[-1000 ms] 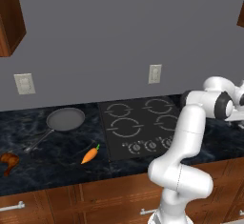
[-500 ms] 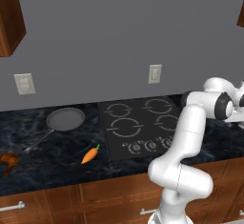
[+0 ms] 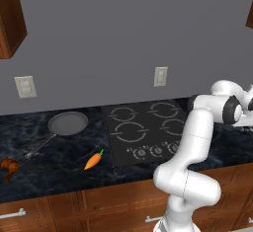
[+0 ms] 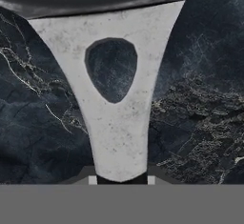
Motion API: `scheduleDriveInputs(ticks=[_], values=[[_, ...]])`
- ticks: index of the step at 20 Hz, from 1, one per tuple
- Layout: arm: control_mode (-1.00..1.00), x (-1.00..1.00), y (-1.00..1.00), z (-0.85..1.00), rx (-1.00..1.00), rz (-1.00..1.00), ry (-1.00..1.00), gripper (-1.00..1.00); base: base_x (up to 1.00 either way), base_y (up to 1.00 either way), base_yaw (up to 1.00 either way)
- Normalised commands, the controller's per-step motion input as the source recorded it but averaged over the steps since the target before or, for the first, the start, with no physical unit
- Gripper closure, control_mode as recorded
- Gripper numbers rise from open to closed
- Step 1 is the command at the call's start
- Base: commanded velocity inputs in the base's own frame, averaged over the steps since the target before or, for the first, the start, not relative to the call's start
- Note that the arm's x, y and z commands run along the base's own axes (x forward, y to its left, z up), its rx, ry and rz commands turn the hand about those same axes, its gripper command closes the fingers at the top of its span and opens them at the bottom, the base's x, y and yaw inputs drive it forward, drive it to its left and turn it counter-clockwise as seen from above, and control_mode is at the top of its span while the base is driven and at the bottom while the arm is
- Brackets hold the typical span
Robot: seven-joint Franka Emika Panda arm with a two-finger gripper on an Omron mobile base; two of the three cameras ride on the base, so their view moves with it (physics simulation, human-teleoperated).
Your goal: Place both pans onto different burners. Then place the carrot and the chicken drumstick on different pans.
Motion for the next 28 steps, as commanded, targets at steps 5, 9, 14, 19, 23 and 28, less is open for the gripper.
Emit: scheduleDriveInputs(ticks=[5, 9, 14, 19, 23, 28], values=[[-1.0, 0.0, 0.0, -0.01, 0.0, 0.0, -0.01, 1.0, 0.0, 0.0, 0.0], [-1.0, -0.12, 0.01, 0.07, 0.0, 0.1, -0.05, 1.0, 0.0, 0.0, 0.0], [-1.0, -0.28, 0.12, 0.09, 0.0, 0.15, -0.11, 1.0, 0.0, 0.0, 0.0], [-1.0, -0.19, 0.54, 0.06, -0.01, 0.16, -0.09, 1.0, 0.0, 0.0, 0.0], [-1.0, -0.02, 0.75, 0.07, -0.02, 0.13, -0.01, 1.0, 0.0, 0.0, 0.0], [-1.0, 0.0, 0.55, 0.21, 0.0, 0.07, 0.0, 1.0, 0.0, 0.0, 0.0]])
